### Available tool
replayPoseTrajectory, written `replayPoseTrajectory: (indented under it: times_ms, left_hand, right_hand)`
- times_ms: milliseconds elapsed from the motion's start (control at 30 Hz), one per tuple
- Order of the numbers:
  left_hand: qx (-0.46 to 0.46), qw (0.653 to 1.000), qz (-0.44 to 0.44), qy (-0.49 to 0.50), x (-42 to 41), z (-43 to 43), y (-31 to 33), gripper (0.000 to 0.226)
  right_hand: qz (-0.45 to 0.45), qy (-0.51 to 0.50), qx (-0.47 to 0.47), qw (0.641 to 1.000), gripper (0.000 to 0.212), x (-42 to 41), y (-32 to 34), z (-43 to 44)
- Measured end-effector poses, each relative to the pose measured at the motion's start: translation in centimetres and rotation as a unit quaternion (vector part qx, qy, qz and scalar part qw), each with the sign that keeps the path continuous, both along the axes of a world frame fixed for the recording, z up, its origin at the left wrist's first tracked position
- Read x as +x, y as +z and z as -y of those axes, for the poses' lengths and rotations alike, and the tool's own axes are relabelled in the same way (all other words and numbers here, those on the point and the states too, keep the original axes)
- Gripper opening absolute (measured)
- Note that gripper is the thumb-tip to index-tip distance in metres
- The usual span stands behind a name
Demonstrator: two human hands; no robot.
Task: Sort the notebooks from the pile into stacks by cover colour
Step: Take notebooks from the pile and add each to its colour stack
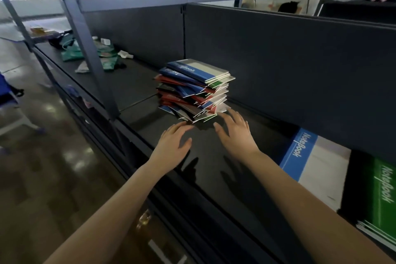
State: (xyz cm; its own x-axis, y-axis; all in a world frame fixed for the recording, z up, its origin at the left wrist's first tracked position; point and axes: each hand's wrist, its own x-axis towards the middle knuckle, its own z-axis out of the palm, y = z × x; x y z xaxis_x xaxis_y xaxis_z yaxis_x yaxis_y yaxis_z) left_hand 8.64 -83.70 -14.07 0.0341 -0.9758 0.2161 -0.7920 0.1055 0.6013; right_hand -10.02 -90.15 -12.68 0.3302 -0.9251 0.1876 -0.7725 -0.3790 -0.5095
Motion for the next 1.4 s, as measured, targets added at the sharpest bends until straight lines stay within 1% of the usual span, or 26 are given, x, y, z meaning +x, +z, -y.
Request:
replayPoseTrajectory:
  times_ms: [133,300,433,533,667,833,933,1000,1067,1233,1400]
  left_hand:
    - [-0.017,1.000,-0.018,-0.005,1.9,1.6,-0.2,0.039]
    - [-0.013,1.000,-0.025,-0.005,4.0,3.7,-0.4,0.039]
    - [0.002,1.000,-0.026,-0.003,5.8,5.6,-0.7,0.040]
    - [-0.004,0.999,-0.042,-0.002,7.1,7.0,-1.0,0.039]
    - [-0.013,0.998,-0.069,0.006,8.8,8.9,-1.1,0.040]
    - [-0.086,0.988,-0.129,-0.004,9.5,10.5,-0.2,0.039]
    - [-0.108,0.979,-0.173,0.002,9.8,11.4,0.3,0.039]
    - [-0.110,0.975,-0.191,0.003,9.9,12.0,0.6,0.039]
    - [-0.114,0.973,-0.199,-0.007,10.0,12.5,0.8,0.039]
    - [-0.101,0.974,-0.202,-0.021,10.5,13.2,0.4,0.039]
    - [-0.090,0.974,-0.204,-0.048,10.8,13.0,-0.2,0.040]
  right_hand:
    - [0.038,-0.014,-0.021,0.999,0.049,1.5,0.3,1.6]
    - [0.096,-0.023,-0.052,0.994,0.051,3.3,1.1,4.2]
    - [0.103,-0.029,-0.070,0.992,0.051,5.1,2.1,6.6]
    - [0.104,-0.032,-0.073,0.991,0.050,6.3,2.6,8.3]
    - [0.087,-0.038,-0.084,0.992,0.054,7.6,3.0,10.8]
    - [0.046,-0.058,-0.074,0.994,0.060,9.1,3.8,13.4]
    - [-0.020,-0.074,-0.052,0.996,0.059,9.9,3.8,14.8]
    - [-0.088,-0.082,-0.039,0.992,0.057,10.2,3.4,15.3]
    - [-0.121,-0.084,-0.043,0.988,0.056,10.3,3.1,15.5]
    - [-0.126,-0.090,-0.091,0.984,0.055,9.8,3.7,15.5]
    - [-0.075,-0.087,-0.063,0.991,0.055,9.0,4.6,15.9]
